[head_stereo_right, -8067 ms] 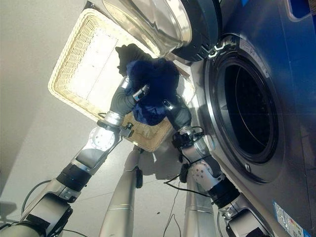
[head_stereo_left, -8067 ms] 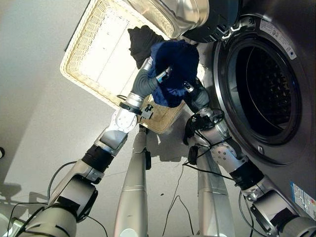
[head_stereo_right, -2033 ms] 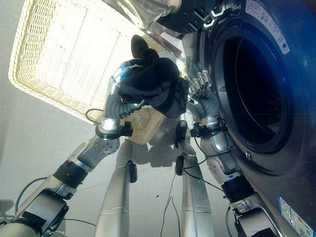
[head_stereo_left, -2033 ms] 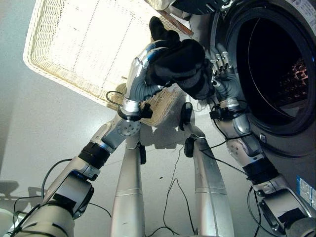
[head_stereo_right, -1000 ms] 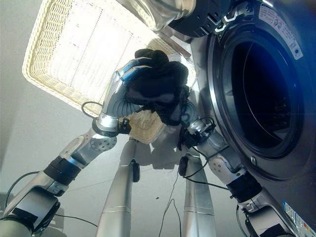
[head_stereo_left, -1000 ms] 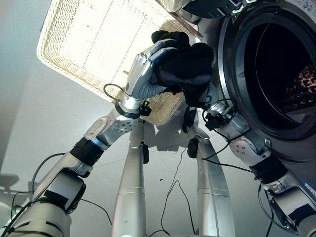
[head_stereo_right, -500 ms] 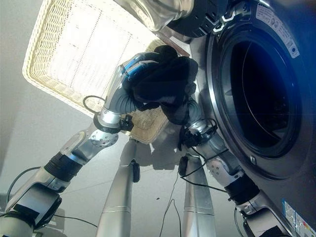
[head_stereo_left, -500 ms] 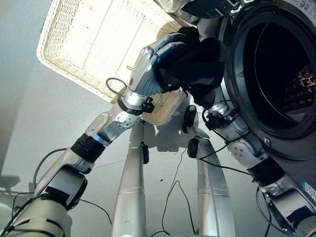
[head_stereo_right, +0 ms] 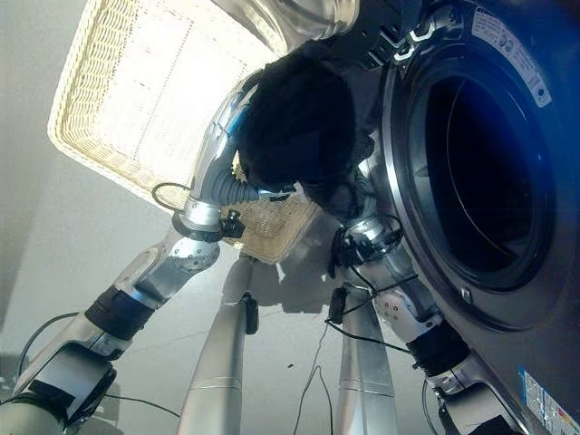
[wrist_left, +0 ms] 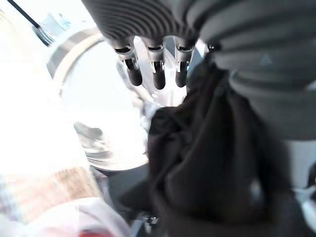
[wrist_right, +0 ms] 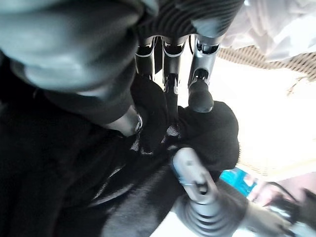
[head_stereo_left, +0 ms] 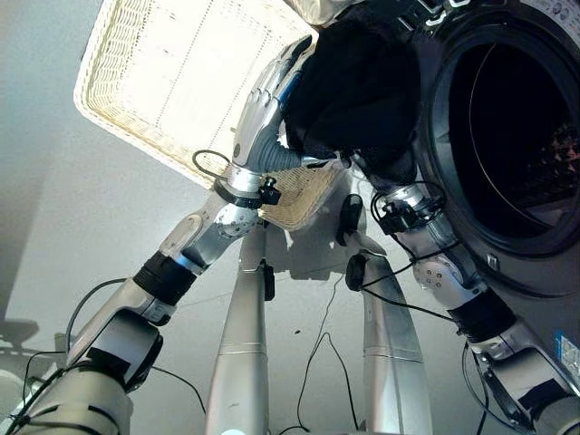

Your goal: Put the clothes into the washing machine.

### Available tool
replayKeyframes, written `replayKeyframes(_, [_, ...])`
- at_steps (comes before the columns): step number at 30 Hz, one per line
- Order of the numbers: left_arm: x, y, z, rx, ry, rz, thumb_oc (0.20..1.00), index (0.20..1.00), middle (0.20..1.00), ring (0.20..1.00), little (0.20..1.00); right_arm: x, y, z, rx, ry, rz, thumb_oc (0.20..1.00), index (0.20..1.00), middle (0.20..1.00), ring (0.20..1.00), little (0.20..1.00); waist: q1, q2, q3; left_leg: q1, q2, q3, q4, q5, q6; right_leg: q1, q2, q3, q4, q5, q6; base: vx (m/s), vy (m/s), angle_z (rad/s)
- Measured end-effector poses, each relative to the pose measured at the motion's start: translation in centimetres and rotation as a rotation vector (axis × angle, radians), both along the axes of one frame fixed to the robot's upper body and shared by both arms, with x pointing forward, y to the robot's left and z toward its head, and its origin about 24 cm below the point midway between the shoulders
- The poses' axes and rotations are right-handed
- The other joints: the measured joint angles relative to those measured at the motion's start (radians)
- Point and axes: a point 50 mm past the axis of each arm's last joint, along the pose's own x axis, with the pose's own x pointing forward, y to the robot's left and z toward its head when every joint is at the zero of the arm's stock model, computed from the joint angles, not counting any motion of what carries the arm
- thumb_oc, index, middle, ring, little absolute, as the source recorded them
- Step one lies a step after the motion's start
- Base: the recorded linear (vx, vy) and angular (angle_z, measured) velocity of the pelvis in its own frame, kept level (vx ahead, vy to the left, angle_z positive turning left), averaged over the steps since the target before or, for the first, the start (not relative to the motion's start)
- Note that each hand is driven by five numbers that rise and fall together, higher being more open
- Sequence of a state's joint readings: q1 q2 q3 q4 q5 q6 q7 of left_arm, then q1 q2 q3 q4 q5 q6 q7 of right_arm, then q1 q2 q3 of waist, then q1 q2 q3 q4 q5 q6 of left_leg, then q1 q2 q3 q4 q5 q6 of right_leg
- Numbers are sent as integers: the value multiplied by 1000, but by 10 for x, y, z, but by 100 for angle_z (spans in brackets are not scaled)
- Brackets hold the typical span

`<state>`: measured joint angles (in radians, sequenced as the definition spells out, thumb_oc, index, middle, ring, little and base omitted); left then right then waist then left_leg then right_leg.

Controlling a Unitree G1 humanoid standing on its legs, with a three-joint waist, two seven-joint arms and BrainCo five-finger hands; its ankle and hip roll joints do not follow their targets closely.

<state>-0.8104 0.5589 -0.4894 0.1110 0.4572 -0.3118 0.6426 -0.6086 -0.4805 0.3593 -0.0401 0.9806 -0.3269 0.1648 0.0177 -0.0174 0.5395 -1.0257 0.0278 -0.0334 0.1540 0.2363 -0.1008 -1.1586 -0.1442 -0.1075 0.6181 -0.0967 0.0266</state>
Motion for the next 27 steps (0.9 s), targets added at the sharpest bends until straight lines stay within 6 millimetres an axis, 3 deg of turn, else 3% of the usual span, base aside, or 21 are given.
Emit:
replayKeyframes(9, [16, 13, -14, 41, 113, 133, 1000, 1000, 1000, 1000, 1000, -7, -17, 20, 143, -98, -31, 200, 200, 200, 200, 200, -3, 0, 0, 0, 1, 1, 0, 0, 0, 1, -1, -1, 0, 0, 0, 0, 0, 0])
replayKeyframes(20, [26, 28, -28, 1, 164, 229, 1000, 1000, 1000, 1000, 1000, -6, -19, 17, 235, -66, -4, 200, 200, 200, 200, 200, -4, 0, 0, 0, 2, 2, 0, 0, 0, 2, -1, -2, -1, 0, 0, 0, 0, 0])
replayKeyframes(27, [27, 53, -31, -273, 118, 253, 1000, 1000, 1000, 1000, 1000, 4, -25, 8, 264, 0, -40, 200, 200, 200, 200, 200, -5, 0, 0, 2, 4, 2, 4, 1, 1, 8, -2, -5, -1, 0, -1, 0, 0, 0])
